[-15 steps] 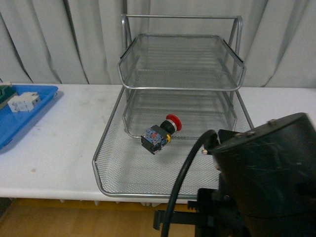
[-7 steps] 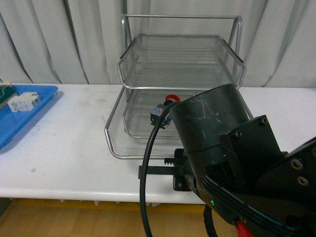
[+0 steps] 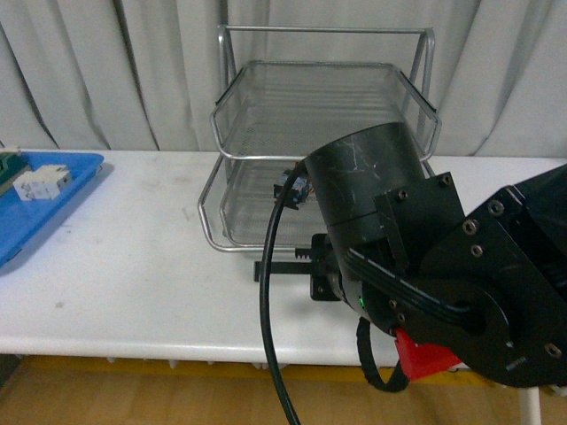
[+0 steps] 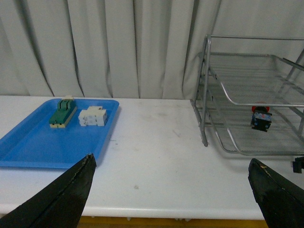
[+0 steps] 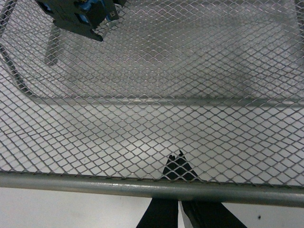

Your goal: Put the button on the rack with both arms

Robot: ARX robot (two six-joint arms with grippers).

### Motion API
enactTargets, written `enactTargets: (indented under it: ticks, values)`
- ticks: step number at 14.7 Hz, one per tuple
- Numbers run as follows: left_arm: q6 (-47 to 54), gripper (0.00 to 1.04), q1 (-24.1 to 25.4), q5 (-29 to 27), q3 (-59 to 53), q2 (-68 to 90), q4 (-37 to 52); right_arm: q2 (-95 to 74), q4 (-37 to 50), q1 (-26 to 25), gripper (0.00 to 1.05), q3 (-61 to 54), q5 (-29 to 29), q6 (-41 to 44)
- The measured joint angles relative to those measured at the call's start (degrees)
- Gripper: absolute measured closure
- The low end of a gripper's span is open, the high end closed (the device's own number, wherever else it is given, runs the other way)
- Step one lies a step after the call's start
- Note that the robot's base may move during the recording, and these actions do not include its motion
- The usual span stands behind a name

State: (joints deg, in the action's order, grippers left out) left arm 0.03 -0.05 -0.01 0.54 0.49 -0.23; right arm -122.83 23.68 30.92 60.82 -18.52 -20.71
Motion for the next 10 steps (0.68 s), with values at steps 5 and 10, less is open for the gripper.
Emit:
enactTargets:
  ticks: [5,10]
  values:
    - [0.0,0.07,0.0,0.0,0.0,0.0,0.02,-7.8,5.33,-2.12,1.03,11.06,0.24,8.59]
    - [0.0,0.07,0.0,0.02,0.0,0.0,0.0,10.78,24.06,-2.45,1.03,-16.7,4.02,8.5]
